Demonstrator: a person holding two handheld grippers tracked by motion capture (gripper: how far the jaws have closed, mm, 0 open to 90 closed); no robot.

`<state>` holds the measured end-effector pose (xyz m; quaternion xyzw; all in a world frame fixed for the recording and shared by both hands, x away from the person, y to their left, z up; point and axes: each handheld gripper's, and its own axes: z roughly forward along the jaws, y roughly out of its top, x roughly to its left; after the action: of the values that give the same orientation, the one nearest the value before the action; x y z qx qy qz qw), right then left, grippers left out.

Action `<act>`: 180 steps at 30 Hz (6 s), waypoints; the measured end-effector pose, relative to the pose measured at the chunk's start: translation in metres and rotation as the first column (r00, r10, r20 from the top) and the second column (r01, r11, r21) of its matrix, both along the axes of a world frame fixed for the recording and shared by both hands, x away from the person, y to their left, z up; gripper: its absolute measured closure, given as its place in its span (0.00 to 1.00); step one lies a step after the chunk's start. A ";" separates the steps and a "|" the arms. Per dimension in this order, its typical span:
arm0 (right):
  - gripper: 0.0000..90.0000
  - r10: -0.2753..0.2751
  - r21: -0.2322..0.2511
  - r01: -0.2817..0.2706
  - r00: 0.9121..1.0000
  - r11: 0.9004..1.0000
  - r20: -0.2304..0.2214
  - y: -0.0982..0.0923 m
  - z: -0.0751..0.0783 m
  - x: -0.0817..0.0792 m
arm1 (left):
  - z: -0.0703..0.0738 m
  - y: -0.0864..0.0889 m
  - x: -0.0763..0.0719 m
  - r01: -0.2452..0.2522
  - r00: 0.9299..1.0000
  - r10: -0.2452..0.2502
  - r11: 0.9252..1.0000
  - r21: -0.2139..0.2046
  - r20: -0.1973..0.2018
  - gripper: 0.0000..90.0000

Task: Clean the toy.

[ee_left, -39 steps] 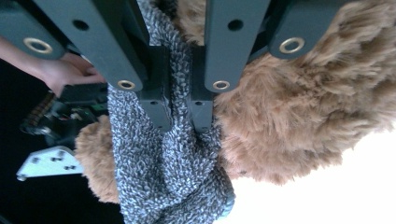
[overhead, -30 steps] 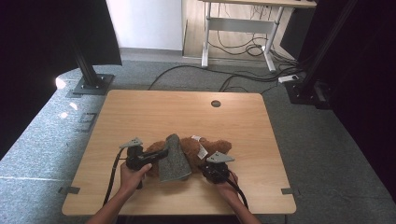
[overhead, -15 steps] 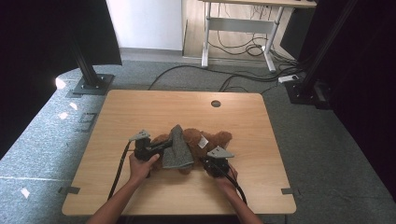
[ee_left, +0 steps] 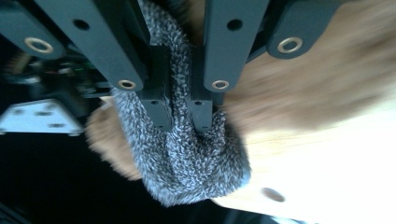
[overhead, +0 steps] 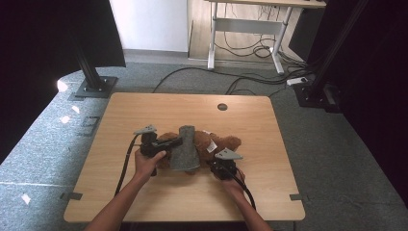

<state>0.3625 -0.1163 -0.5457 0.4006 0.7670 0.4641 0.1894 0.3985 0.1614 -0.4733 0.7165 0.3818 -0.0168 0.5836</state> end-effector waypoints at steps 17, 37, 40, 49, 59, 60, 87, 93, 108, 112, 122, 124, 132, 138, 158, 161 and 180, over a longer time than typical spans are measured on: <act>0.93 0.019 -0.011 -0.019 1.000 1.000 0.004 0.002 -0.001 -0.006 | -0.012 0.032 -0.007 -0.110 0.990 0.116 0.991 0.082 -0.077 0.91; 0.94 0.017 -0.007 -0.017 1.000 1.000 -0.002 0.002 -0.003 -0.007 | 0.016 0.053 -0.027 -0.289 0.955 0.266 0.930 0.228 0.128 0.91; 0.94 0.017 -0.006 -0.017 1.000 1.000 -0.003 0.001 -0.003 -0.007 | 0.017 0.040 -0.026 -0.286 0.955 0.254 0.926 0.248 0.152 0.91; 0.94 0.016 -0.002 -0.016 1.000 1.000 -0.006 0.001 -0.003 -0.007 | 0.011 0.018 -0.018 -0.263 0.961 0.225 0.921 0.286 0.160 0.89; 0.94 0.015 -0.002 -0.015 1.000 1.000 -0.005 0.002 -0.003 -0.007 | 0.007 -0.010 -0.015 -0.184 0.971 0.107 0.905 0.383 0.214 0.56; 0.94 0.015 -0.002 -0.015 1.000 1.000 -0.005 0.002 -0.003 -0.007 | 0.006 -0.012 -0.016 -0.197 0.967 0.110 0.893 0.404 0.230 0.61; 0.94 0.015 0.013 -0.015 1.000 1.000 -0.015 0.000 -0.003 -0.006 | 0.038 -0.015 -0.007 -0.093 0.975 0.065 0.987 0.127 0.212 0.93; 0.94 0.020 0.015 -0.020 1.000 1.000 -0.018 0.000 -0.003 -0.006 | 0.043 -0.061 0.005 0.022 0.986 -0.039 0.994 0.107 0.161 0.93; 0.94 0.026 0.012 -0.025 0.999 1.000 -0.019 0.000 -0.003 -0.006 | 0.023 -0.128 0.022 0.008 0.994 -0.044 0.945 0.328 0.102 0.92; 0.94 0.027 0.008 -0.027 0.999 1.000 -0.019 0.000 -0.003 -0.006 | 0.026 -0.113 0.023 -0.029 0.995 -0.001 0.950 0.310 0.096 0.92; 0.96 0.023 0.009 -0.022 0.999 1.000 -0.026 -0.002 -0.003 -0.007 | 0.036 -0.049 0.023 -0.119 0.991 0.098 0.957 0.265 0.091 0.93; 0.96 0.022 0.009 -0.022 0.999 1.000 -0.029 -0.002 -0.003 -0.007 | 0.037 -0.030 0.021 -0.152 0.987 0.132 0.952 0.264 0.093 0.93; 0.97 0.026 0.013 -0.026 0.999 1.000 -0.036 -0.003 -0.003 -0.007 | 0.034 0.020 0.016 -0.203 0.979 0.192 0.948 0.243 0.071 0.92; 0.97 0.027 0.015 -0.026 0.999 1.000 -0.043 -0.003 -0.003 -0.006 | 0.033 0.042 0.012 -0.243 0.970 0.231 0.938 0.246 0.078 0.92; 0.73 0.056 0.082 -0.057 0.998 0.995 0.016 -0.017 0.032 -0.021 | -0.006 0.068 -0.002 -0.247 0.969 0.241 0.950 0.190 0.053 0.93; 0.65 0.076 0.069 -0.082 0.994 0.994 0.075 -0.013 0.054 -0.026 | -0.009 0.066 -0.009 -0.239 0.971 0.230 0.953 0.187 0.071 0.93; 0.36 0.117 -0.050 -0.122 0.988 0.991 -0.102 0.036 0.075 0.066 | -0.014 0.067 -0.026 -0.216 0.976 0.211 0.966 0.142 0.048 0.93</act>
<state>0.4283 -0.0803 -0.4703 0.3708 0.8108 0.4327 0.1341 0.3720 0.2283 -0.4876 0.7123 0.4474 0.0857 0.5339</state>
